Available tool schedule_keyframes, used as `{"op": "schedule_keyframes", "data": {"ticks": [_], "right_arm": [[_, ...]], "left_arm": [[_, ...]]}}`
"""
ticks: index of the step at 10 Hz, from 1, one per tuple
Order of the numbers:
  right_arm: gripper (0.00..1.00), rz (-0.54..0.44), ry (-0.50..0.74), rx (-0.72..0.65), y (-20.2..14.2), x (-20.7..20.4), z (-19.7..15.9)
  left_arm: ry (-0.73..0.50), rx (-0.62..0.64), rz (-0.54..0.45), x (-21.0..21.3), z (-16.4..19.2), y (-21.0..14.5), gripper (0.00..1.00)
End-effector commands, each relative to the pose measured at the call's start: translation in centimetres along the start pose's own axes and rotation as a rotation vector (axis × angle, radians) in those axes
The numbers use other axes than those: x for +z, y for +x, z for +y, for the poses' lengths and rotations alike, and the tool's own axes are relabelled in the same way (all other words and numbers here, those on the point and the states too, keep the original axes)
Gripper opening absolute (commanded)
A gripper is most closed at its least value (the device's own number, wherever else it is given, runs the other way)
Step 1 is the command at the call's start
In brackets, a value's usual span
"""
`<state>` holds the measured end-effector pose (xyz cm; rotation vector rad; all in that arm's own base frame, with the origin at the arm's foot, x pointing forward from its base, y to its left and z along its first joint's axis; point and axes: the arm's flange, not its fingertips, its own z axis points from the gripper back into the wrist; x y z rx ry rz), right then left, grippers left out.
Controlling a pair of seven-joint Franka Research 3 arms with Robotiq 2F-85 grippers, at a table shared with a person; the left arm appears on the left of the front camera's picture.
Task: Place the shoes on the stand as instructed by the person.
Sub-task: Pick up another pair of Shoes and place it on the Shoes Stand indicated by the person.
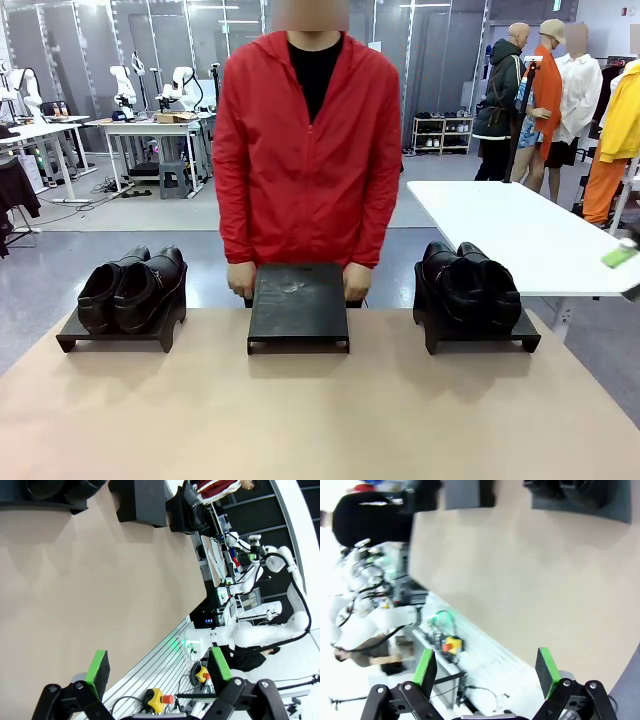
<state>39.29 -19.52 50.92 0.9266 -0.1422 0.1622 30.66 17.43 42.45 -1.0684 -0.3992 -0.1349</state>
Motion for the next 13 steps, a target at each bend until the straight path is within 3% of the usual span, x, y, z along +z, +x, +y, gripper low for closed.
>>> {"op": "schedule_keyframes", "data": {"ticks": [1,4,5,6,13], "right_arm": [[1.0,-0.033,0.216,-0.004,-2.9,1.9,-5.9],[1.0,-0.072,0.331,-0.034,-5.1,0.3,-10.5],[1.0,-0.09,0.323,-0.066,-4.5,0.0,-10.5],[1.0,-0.075,0.305,-0.05,-7.0,0.7,-10.8],[1.0,-0.075,0.305,-0.05,-7.0,0.7,-10.8]], "left_arm": [[-0.006,-0.018,0.009,0.1,-0.1,-0.4,1.0],[-0.006,-0.018,0.009,0.1,-0.1,-0.4,1.0],[-0.006,-0.018,0.009,0.1,-0.1,-0.4,1.0],[-0.006,-0.018,0.009,0.1,-0.1,-0.4,1.0],[-0.006,-0.018,0.009,0.1,-0.1,-0.4,1.0]]}}
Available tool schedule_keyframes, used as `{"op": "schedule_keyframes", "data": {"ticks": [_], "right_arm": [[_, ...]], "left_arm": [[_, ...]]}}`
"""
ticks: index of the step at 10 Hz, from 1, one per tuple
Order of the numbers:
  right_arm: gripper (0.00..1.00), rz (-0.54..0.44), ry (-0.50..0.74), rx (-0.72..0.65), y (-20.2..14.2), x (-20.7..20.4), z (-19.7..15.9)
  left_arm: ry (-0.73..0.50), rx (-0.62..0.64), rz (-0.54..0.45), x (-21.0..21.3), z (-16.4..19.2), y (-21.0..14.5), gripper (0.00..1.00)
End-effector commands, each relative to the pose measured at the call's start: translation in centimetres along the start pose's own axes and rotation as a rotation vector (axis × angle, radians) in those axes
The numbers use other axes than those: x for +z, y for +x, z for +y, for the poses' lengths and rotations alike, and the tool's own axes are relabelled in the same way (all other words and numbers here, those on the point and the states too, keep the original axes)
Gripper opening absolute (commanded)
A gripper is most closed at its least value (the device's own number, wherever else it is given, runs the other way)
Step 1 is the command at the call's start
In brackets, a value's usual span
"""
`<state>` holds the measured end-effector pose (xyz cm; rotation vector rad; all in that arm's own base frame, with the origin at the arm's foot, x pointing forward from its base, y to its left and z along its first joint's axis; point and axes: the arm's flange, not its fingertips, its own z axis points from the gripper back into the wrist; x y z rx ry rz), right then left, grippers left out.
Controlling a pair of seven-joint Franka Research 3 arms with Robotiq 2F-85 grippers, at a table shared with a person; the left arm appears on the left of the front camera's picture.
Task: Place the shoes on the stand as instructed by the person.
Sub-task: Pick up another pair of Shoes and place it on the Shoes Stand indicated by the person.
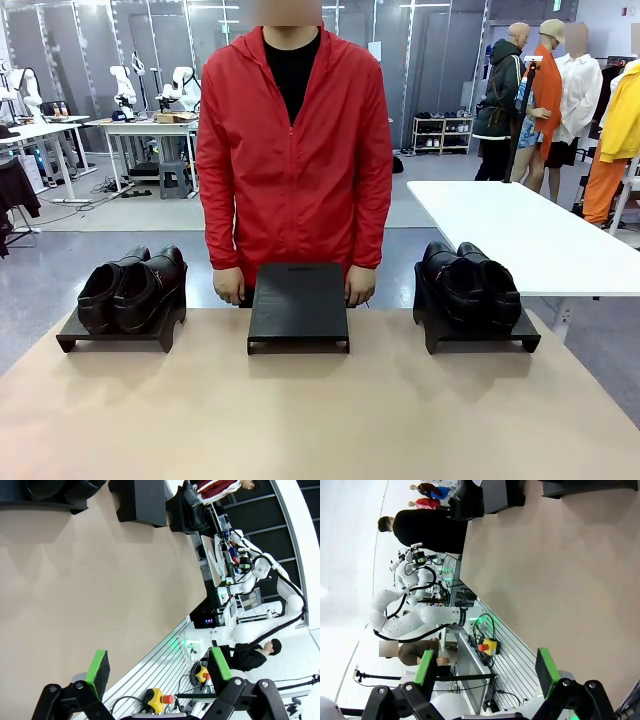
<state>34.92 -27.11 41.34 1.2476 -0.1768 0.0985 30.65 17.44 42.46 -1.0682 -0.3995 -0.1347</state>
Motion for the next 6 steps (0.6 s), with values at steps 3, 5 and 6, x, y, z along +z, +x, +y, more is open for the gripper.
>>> {"op": "schedule_keyframes", "data": {"ticks": [3,5,6], "right_arm": [[1.0,0.012,-0.007,-0.001,-0.33,-0.05,0.29],[1.0,0.012,-0.007,-0.001,-0.33,-0.05,0.29],[1.0,0.012,-0.007,-0.001,-0.33,-0.05,0.29]], "left_arm": [[-0.006,-0.018,0.01,0.09,-0.07,-0.35,1.0],[-0.006,-0.018,0.01,0.09,-0.07,-0.35,1.0],[-0.006,-0.018,0.01,0.09,-0.07,-0.35,1.0]]}}
